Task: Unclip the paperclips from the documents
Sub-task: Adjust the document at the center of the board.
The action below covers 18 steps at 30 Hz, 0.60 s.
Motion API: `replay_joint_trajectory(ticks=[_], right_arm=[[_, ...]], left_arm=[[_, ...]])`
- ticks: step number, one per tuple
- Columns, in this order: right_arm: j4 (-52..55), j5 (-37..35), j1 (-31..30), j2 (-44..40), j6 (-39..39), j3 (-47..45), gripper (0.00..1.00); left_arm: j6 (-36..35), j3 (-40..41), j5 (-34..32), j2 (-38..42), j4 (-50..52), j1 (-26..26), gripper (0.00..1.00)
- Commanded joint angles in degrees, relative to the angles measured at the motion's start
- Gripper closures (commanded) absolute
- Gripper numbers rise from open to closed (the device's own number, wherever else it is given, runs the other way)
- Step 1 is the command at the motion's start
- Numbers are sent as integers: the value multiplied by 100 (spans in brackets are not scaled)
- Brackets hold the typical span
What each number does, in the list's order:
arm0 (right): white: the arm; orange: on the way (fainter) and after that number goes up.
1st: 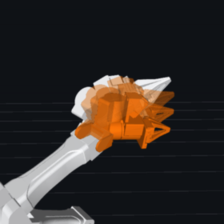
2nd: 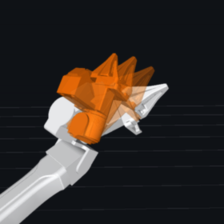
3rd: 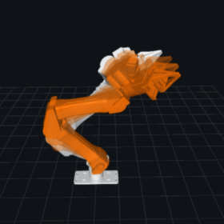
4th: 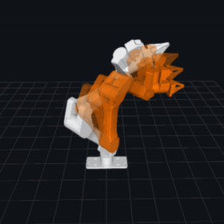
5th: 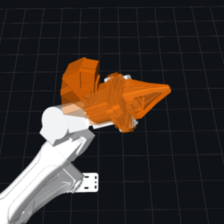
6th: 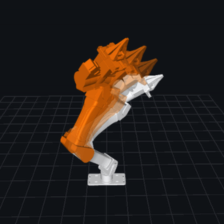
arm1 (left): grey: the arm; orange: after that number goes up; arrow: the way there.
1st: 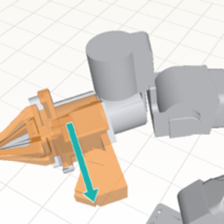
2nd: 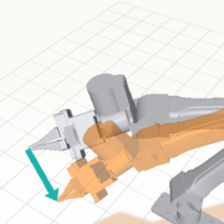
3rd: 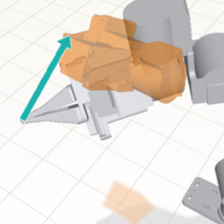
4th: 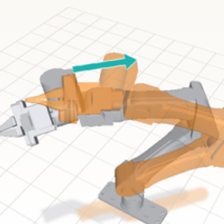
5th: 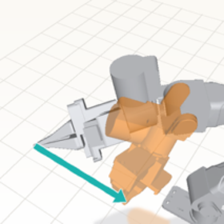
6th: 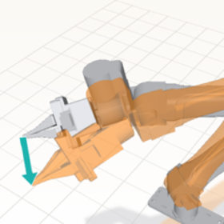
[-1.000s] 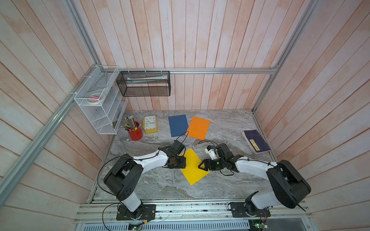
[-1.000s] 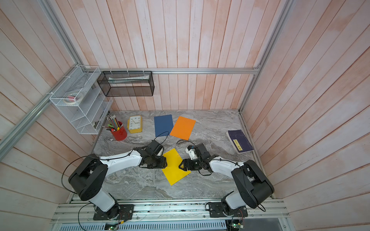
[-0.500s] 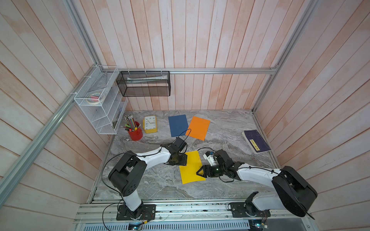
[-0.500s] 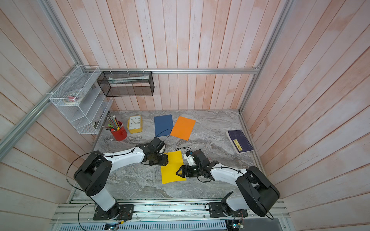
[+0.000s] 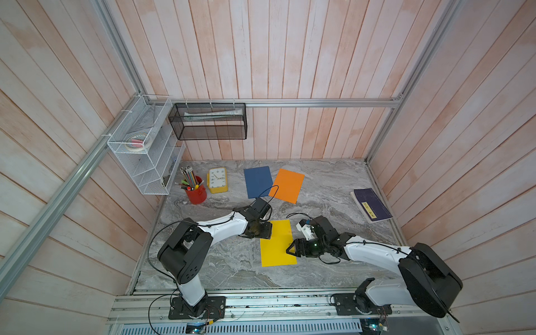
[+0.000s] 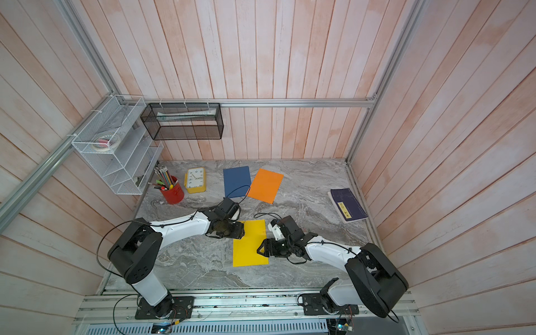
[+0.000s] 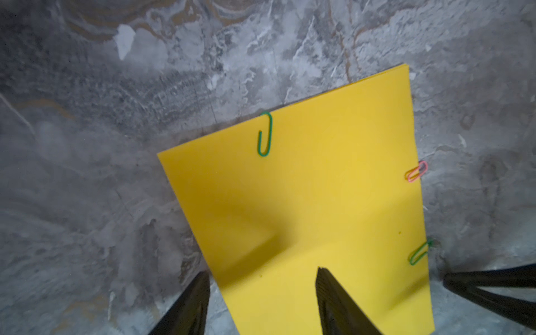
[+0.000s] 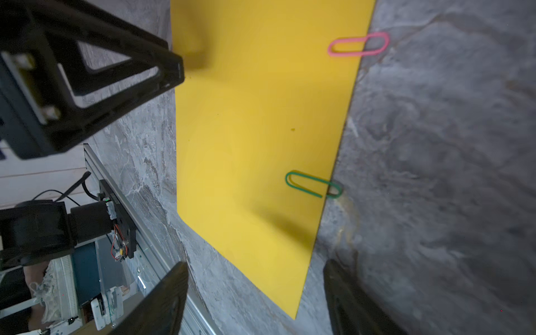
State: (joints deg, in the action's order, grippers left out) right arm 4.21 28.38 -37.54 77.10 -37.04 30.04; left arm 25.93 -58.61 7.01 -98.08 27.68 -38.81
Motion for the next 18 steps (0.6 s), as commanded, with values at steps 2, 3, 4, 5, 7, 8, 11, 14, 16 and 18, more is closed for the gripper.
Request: replay_joint_trajectory(ticks=[2, 3, 4, 5, 7, 8, 11, 14, 16, 18], right_arm=[[483, -111, 420, 0, 349, 417, 29], [547, -127, 492, 74, 452, 521, 29], [640, -135, 565, 198, 583, 660, 29], [753, -156, 622, 344, 722, 820, 29], [942, -188, 682, 618, 961, 1112, 30], [1039, -214, 701, 795, 1063, 1256, 30], [1176, -252, 698, 1167, 1277, 1569, 30], [1197, -245, 703, 1418, 1360, 1743, 31], [1223, -212, 688, 1550, 1392, 1819, 33], [1214, -175, 662, 1619, 1395, 1820, 35]], left_arm=[[-81, -108, -112, 393, 69, 93, 38], [-71, -77, -101, 412, 71, 117, 38], [-61, -59, -111, 411, 87, 156, 38], [-58, -18, -119, 399, 96, 190, 38], [-15, 40, -106, 348, 106, 228, 38], [14, 68, -88, 321, 106, 241, 38], [158, 162, -25, 274, 39, 244, 39], [275, 259, 29, 277, -98, 245, 39], [315, 275, 46, 243, -123, 246, 39], [333, 286, 55, 190, -123, 243, 40]])
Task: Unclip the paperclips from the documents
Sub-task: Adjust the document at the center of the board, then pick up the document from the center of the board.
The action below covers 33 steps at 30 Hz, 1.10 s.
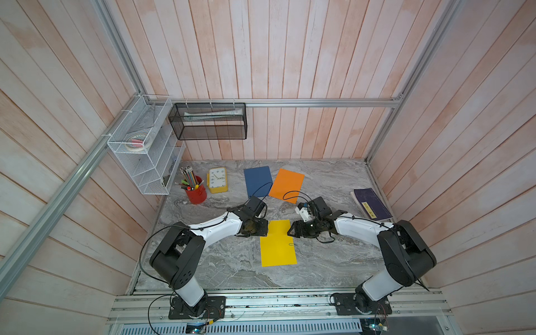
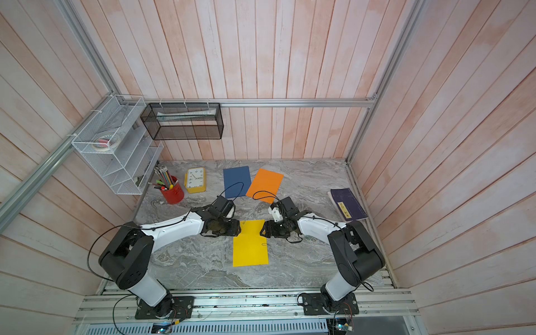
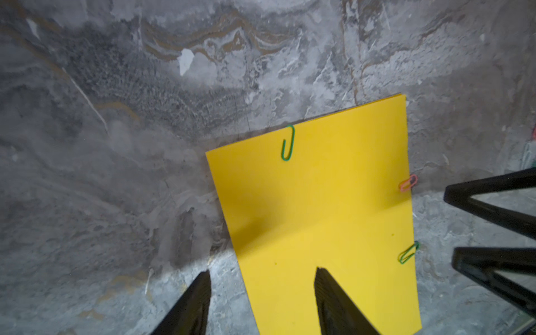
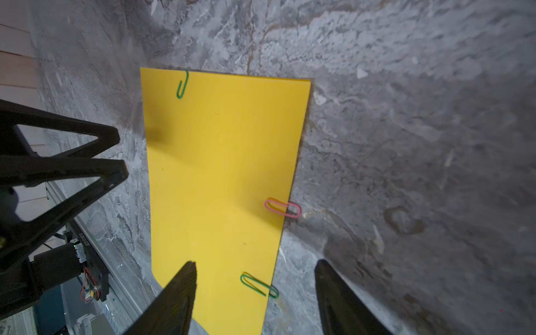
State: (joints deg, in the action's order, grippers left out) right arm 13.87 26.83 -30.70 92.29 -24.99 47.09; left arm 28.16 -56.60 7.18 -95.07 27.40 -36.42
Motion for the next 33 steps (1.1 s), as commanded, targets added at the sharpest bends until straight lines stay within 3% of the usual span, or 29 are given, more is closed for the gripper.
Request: replay_joint_trajectory(ticks=[1, 11, 33], right_arm=[[247, -20, -39, 116, 180, 101, 35], [40, 72, -208, 208, 10, -60, 40], [-182, 111, -325, 491, -125, -235, 40]], left_arm=[[119, 101, 38, -144, -103, 4, 40], [140, 119, 221, -349, -215, 4, 41], [190, 79, 598, -566, -435, 4, 41]])
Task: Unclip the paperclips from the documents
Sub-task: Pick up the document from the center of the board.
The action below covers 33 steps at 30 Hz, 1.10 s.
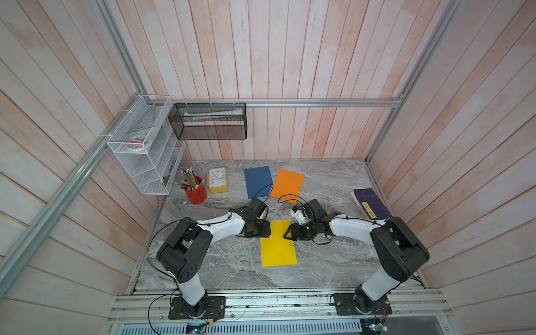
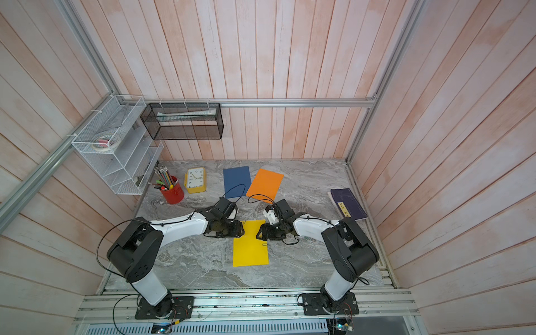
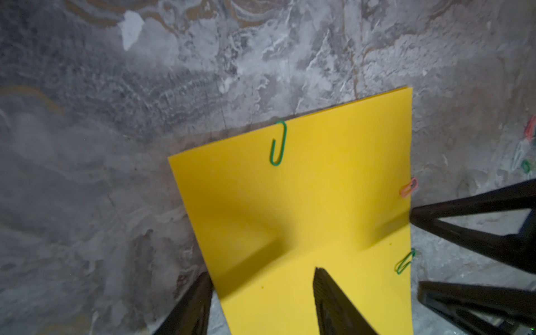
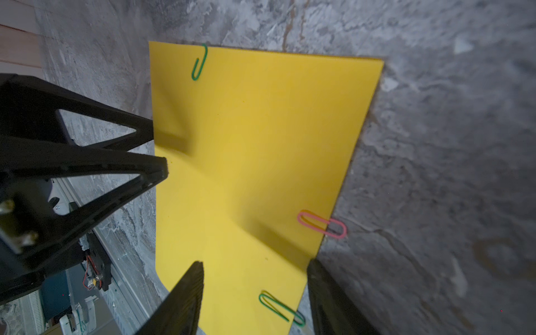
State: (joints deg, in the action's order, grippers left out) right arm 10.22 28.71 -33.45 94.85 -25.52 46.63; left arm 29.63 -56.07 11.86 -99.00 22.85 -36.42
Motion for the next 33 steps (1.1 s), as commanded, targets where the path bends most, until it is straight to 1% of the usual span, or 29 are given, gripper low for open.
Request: replay_joint_trajectory(ticks=[1, 19, 33], right_arm=[[155, -66, -55, 236, -84, -205, 40], [-95, 36, -141, 305, -217, -393, 37], [-338, 224, -203, 315, -315, -392, 28]], left_arm=[[44, 26, 133, -172, 18, 4, 41], [232, 36, 498, 206, -352, 4, 41], [333, 180, 694, 100, -632, 6, 41]])
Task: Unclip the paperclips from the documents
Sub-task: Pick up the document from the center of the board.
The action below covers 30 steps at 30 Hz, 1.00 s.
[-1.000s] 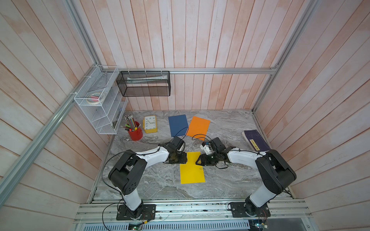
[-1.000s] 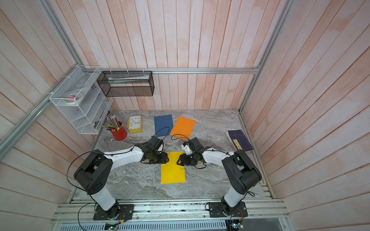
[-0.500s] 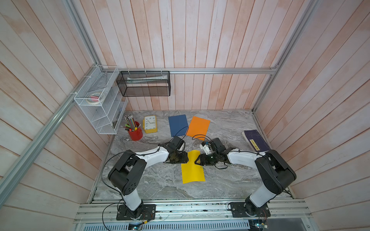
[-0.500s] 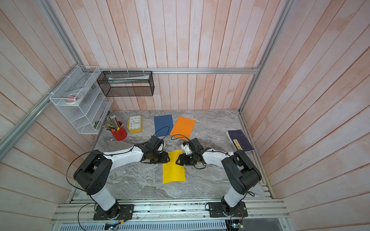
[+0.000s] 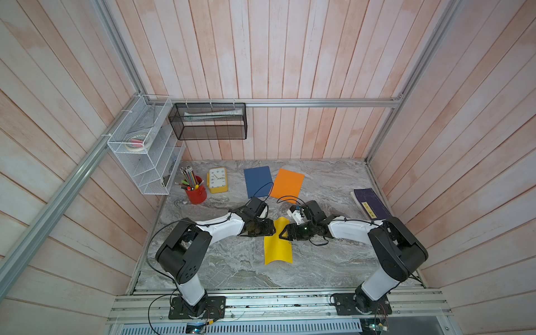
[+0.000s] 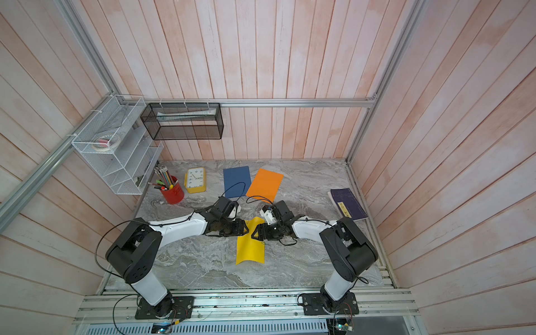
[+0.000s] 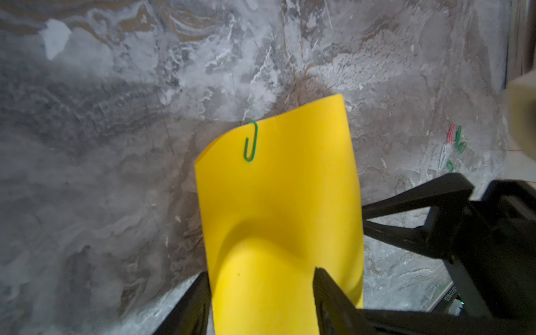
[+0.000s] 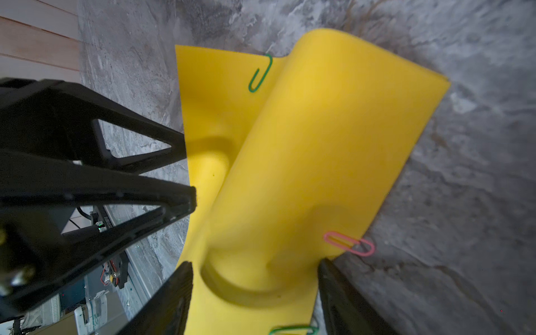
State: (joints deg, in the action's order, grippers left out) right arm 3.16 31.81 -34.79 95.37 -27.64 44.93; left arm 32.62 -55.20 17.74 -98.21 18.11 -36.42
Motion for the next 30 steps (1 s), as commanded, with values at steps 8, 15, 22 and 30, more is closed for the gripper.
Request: replay_joint_trajectory(ticks=[8, 15, 22, 30], right_arm=[[198, -41, -176, 319, -250, -133, 26], [86, 0, -234, 410, -343, -80, 26], [49, -64, -241, 364, -373, -124, 36], [-91, -88, -229, 196, -391, -177, 49]], left_arm=[[64, 139, 186, 32, -240, 4, 42], [60, 154, 212, 45, -250, 5, 42], [60, 164, 195, 89, -251, 4, 43], [34, 141, 122, 160, -187, 21, 42]])
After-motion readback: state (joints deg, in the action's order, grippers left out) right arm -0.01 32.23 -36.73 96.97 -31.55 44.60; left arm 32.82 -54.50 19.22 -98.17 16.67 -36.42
